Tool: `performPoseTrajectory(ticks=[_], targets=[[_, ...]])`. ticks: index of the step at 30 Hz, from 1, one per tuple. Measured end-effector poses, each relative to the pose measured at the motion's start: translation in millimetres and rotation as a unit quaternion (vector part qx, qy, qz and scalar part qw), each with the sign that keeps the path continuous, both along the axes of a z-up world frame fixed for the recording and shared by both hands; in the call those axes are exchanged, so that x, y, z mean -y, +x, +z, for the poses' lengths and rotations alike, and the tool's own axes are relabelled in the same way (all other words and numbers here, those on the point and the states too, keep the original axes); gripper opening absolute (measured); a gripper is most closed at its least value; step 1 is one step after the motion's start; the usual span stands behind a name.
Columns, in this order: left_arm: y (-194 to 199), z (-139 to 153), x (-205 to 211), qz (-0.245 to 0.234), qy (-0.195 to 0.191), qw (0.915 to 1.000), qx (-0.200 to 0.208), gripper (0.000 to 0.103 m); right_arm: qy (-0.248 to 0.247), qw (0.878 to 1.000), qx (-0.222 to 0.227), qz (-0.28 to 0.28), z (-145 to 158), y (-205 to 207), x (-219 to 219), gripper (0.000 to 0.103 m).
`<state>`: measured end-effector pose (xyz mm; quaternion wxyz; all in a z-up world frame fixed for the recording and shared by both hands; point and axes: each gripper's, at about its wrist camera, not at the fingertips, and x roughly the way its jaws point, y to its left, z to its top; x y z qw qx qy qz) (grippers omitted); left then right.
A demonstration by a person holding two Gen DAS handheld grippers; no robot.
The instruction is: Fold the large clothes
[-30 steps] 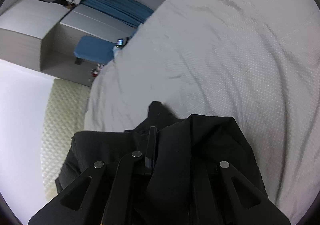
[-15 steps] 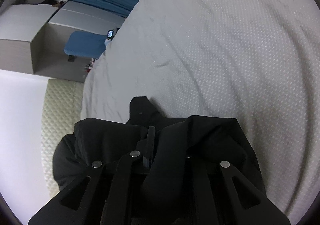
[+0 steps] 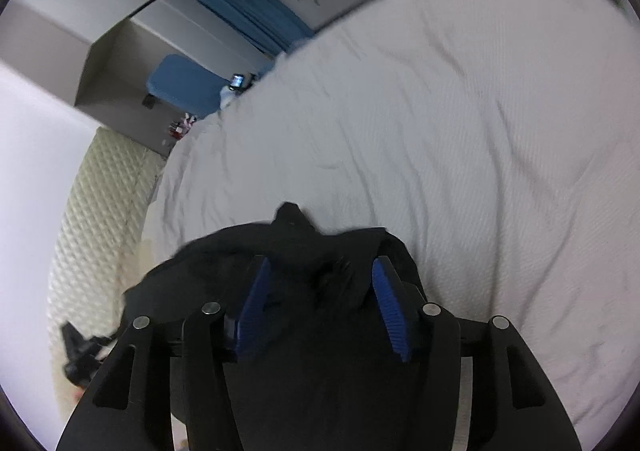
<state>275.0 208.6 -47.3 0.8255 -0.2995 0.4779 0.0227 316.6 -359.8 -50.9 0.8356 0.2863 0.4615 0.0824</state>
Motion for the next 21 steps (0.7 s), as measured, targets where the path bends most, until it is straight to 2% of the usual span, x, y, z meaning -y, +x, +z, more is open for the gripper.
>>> performPoseTrajectory(ticks=[2, 3, 5, 7, 9, 11, 13, 16, 21], targets=[[-13.3, 21.1, 7.0, -0.008, 0.030, 0.9988, 0.038, 0.067, -0.031, 0.999, 0.024, 0.008, 16.5, -6.0, -16.3, 0.060], [-19.4, 29.6, 13.8, -0.019, 0.043, 0.9972, 0.058, 0.068, -0.056, 0.997, 0.044, 0.016, 27.9, -10.9, -29.9, 0.069], [-28.3, 39.5, 29.6, -0.041, 0.070, 0.9930, 0.086, 0.068, -0.081, 0.994, 0.073, 0.029, 38.4, -16.3, -50.6, 0.079], [-36.7, 43.2, 47.0, -0.055, 0.094, 0.9879, 0.111, 0.068, -0.101, 0.988, 0.104, 0.043, 45.6, -22.2, -76.4, 0.083], [-41.3, 41.2, 64.8, -0.064, 0.097, 0.9845, 0.132, 0.068, -0.120, 0.983, 0.129, 0.056, 44.5, -28.1, -100.0, 0.085], [-44.8, 34.6, 86.2, -0.081, 0.107, 0.9798, 0.148, 0.068, -0.138, 0.977, 0.146, 0.067, 36.4, -32.8, -122.2, 0.086], [-45.3, 25.1, 108.4, -0.098, 0.136, 0.9731, 0.158, 0.068, -0.162, 0.970, 0.159, 0.086, 19.4, -36.8, -151.5, 0.087], [-43.0, 2.0, 135.7, -0.115, 0.174, 0.9634, 0.169, 0.068, -0.189, 0.963, 0.167, 0.100, -10.2, -40.5, -182.7, 0.095], [-24.6, -45.7, 149.3, -0.116, 0.188, 0.9649, 0.141, 0.068, -0.225, 0.954, 0.166, 0.113, -56.5, -39.0, -213.7, 0.096]])
